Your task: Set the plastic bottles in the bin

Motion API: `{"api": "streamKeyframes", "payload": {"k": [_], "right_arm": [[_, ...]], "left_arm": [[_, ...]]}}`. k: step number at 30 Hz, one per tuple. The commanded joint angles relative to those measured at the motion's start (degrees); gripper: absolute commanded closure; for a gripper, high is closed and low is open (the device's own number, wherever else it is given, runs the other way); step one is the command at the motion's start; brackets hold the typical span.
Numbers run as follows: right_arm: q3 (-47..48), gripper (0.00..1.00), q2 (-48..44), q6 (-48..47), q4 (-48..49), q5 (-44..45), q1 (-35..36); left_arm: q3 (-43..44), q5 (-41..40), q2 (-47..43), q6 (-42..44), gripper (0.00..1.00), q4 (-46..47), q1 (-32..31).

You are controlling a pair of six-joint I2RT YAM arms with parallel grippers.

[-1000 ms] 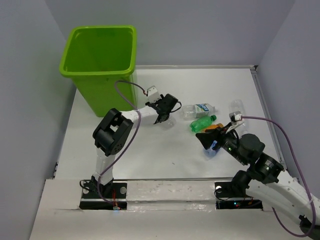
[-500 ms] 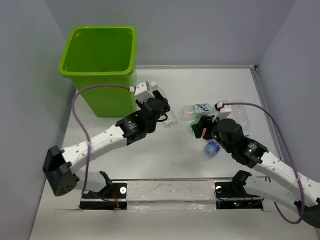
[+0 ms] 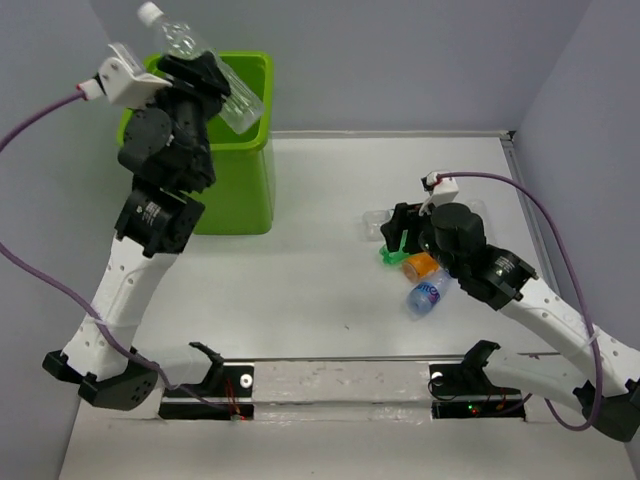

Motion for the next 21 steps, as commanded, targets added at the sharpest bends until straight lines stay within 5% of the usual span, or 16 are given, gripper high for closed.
{"api": "streamKeyframes", "payload": {"k": [1, 8, 13, 21], "right_arm": [[3.36, 0.29, 0.38, -1.83, -3.47, 0.38, -1.44], [9.79, 0.28, 5.56, -6.05, -9.45, -3.92, -10.23], [7.51, 0.16, 7.33, -5.97, -8.84, -5.42, -19.01], [6.45, 0.04, 16.9, -6.93, -4.98, -7.89, -37.55]], "left_arm": [[15.17, 1.04, 8.33, 10.09, 0.46, -3.71, 10.57], [27.42, -4.06, 25.72, 14.48, 0.41, -3.56, 20.52], [29.28, -2.51, 28.21, 13.89, 0.02, -4.77, 20.52], [30.51, 3.12, 21.89, 11.25, 0.01, -5.84, 16.65]]}}
